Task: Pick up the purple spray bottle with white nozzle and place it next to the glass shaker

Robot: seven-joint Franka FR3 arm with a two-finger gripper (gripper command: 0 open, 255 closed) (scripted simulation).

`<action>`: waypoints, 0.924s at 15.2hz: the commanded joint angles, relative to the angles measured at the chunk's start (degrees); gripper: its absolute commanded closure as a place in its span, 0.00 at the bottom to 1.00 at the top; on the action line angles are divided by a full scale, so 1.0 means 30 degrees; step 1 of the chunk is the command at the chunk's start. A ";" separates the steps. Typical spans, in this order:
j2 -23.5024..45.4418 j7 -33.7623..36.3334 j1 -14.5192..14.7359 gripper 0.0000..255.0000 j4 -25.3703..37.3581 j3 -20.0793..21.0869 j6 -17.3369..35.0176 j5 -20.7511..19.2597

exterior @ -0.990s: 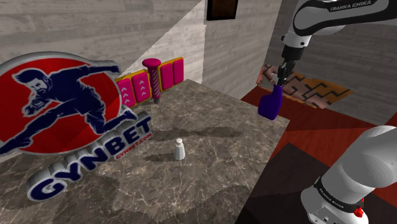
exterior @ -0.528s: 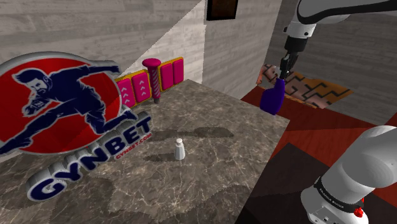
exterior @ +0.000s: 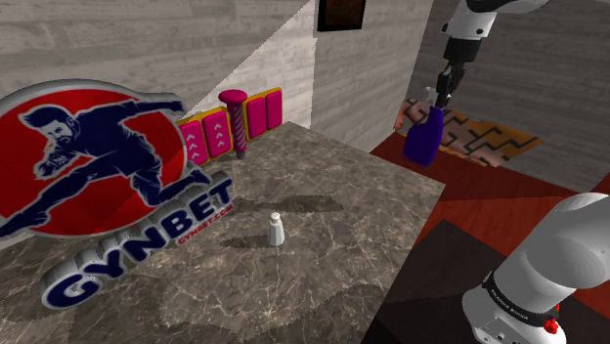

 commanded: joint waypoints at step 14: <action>0.1186 -0.0169 0.0155 1.00 0.5027 0.0080 -0.3858 0.0266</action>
